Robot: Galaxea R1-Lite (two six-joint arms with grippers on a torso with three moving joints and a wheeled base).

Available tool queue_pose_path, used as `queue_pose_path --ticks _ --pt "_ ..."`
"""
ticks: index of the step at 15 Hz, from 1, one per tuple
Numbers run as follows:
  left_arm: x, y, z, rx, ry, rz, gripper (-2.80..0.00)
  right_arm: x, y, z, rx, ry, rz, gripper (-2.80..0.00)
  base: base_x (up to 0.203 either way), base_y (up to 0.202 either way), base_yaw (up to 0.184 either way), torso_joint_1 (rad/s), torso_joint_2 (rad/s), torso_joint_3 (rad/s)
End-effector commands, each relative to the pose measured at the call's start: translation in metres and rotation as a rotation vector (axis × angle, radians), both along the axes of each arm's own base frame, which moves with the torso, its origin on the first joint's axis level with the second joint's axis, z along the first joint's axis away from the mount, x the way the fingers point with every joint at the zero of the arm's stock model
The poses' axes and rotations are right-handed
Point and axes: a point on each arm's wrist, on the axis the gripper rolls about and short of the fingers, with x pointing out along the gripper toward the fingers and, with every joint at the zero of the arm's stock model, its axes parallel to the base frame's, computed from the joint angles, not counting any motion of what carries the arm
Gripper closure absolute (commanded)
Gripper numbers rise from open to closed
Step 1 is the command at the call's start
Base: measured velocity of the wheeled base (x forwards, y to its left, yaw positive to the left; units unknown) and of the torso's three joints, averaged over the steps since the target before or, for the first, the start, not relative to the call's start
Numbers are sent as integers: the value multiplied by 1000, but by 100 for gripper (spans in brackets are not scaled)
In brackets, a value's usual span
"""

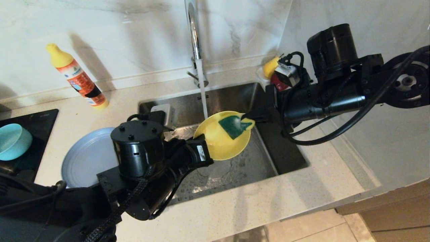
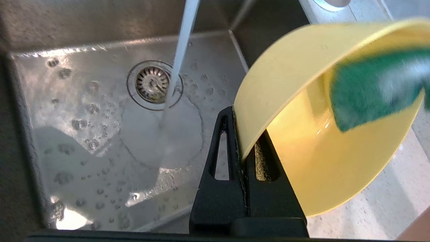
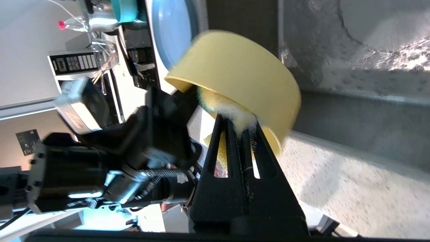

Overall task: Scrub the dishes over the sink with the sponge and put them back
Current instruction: Wipe the bowl

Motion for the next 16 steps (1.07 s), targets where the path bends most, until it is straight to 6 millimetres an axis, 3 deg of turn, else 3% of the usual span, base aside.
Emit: queue_pose_path --ticks 1,8,16 --pt "8 7 8 -22 -23 40 0 -9 8 -9 -18 39 33 0 0 0 0 0 0 0" --pt "4 13 16 -33 -37 45 0 -11 19 -17 -29 59 64 0 0 0 0 0 0 0" --pt "-1 13 2 15 -7 30 0 -2 25 10 40 -17 55 0 0 0 0 0 0 0"
